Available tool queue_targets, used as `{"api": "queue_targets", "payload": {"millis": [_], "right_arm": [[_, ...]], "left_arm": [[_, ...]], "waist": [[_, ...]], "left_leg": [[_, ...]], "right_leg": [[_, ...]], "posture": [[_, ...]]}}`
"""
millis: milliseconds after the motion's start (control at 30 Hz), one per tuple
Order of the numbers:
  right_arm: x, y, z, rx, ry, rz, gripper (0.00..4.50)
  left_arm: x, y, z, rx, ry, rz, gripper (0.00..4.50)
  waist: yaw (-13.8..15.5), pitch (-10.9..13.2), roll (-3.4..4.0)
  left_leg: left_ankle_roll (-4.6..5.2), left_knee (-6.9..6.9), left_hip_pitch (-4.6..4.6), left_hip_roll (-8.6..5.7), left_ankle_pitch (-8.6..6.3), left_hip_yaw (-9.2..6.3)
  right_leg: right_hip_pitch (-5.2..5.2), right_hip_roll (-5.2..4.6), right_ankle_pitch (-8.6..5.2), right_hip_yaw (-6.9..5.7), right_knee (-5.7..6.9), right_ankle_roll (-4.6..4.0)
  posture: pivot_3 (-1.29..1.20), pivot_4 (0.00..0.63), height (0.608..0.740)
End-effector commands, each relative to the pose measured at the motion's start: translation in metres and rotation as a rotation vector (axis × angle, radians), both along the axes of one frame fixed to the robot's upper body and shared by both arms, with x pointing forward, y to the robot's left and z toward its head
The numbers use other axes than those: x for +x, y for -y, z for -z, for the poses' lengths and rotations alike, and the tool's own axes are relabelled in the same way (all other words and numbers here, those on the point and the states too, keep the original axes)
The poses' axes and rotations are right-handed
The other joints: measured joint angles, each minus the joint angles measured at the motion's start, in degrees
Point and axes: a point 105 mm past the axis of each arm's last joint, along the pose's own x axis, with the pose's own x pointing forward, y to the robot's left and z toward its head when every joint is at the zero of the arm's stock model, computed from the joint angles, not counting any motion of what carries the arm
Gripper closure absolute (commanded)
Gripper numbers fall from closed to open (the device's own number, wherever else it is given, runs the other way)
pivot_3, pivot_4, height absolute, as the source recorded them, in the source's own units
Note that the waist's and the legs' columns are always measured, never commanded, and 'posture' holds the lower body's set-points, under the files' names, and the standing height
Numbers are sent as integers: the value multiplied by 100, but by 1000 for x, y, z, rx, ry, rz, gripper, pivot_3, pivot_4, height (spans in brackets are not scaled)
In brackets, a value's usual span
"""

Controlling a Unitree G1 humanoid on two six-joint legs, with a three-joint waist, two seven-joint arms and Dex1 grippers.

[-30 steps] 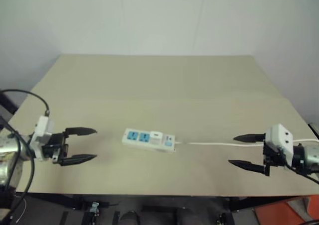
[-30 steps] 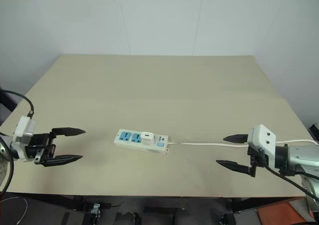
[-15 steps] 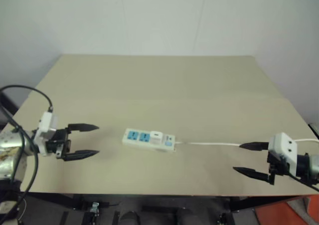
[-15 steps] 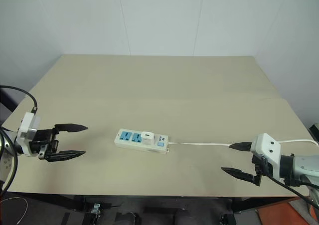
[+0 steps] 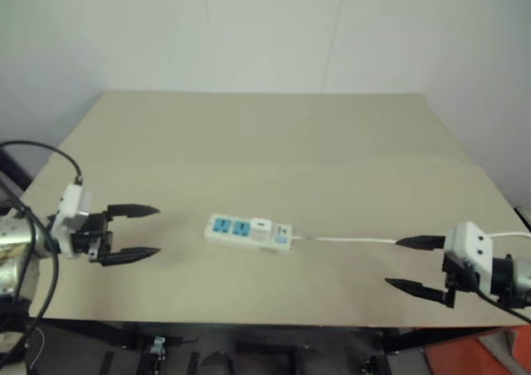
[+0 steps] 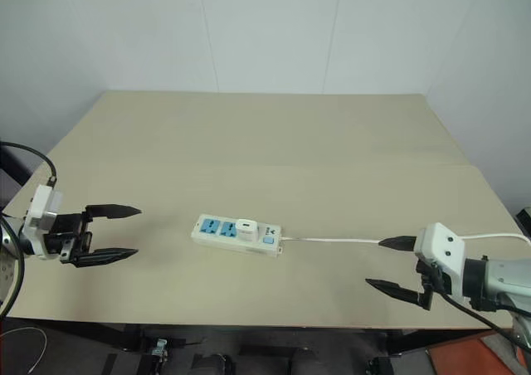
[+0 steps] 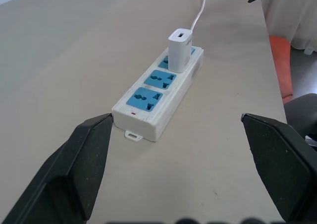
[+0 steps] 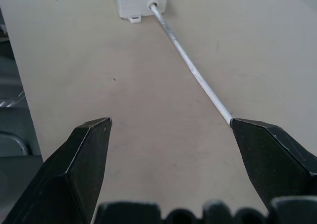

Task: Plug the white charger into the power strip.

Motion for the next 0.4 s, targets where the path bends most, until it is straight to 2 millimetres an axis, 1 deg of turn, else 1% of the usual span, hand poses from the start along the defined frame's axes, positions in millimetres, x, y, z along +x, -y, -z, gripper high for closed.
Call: {"api": "queue_targets", "payload": {"millis": [33,267,400], "right_arm": [[-4,-1,-10,5,41,-22,31],[-5,-2,-10,17,45,-18,31],[-4,-7,-10,29,53,-17,31]], "left_arm": [[2,1,-11,9,35,15,0],[7,4,-12,7,43,22,0],[9,6,-12,11,43,31,0]], "waist": [[6,-1,-1],[0,-1,-2],[4,-2,-2]], "left_leg": [[0,1,0,0,0,0],[0,8,2,1,0,0],[0,14,4,1,0,0]], "right_leg": [[0,0,0,-1,0,0],[2,2,1,1,9,1],[2,3,1,2,18,1]], "posture": [[0,150,740],[0,150,740],[0,150,740]]}}
